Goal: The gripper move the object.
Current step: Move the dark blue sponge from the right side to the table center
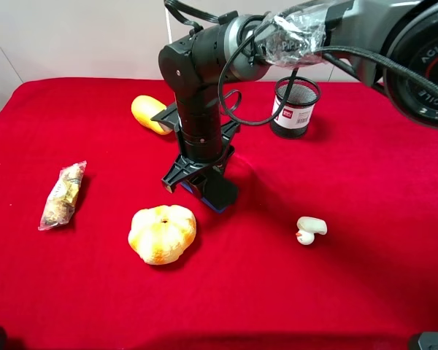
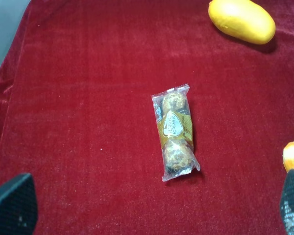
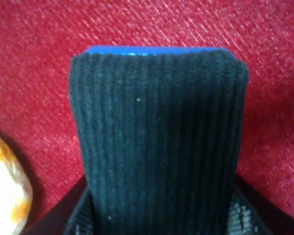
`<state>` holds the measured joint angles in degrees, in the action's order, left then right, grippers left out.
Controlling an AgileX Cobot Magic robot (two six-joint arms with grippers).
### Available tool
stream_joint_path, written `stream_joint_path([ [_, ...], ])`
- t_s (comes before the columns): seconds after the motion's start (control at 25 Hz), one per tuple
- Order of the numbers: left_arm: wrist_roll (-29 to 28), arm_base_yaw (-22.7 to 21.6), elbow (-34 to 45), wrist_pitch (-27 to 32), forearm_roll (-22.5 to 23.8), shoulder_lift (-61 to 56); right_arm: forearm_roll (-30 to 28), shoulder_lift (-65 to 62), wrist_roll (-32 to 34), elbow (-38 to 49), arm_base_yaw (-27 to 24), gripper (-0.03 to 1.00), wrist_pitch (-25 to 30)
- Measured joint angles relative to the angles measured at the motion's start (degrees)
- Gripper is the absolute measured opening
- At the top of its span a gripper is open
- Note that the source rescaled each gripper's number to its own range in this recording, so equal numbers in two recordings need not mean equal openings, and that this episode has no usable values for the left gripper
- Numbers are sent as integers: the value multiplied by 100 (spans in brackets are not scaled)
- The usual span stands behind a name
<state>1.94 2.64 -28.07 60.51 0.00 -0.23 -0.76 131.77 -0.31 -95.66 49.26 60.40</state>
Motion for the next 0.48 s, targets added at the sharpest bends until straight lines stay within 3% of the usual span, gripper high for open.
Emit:
stream_joint_path([
  [0.32, 0, 0, 0, 0, 0, 0, 0, 0, 0, 0, 0, 1, -9],
  [0.36, 0, 0, 0, 0, 0, 0, 0, 0, 0, 0, 0, 9, -9],
  [0.4, 0, 0, 0, 0, 0, 0, 0, 0, 0, 0, 0, 23, -9],
  [0.48, 0, 0, 0, 0, 0, 0, -5, 0, 0, 0, 0, 59, -9],
])
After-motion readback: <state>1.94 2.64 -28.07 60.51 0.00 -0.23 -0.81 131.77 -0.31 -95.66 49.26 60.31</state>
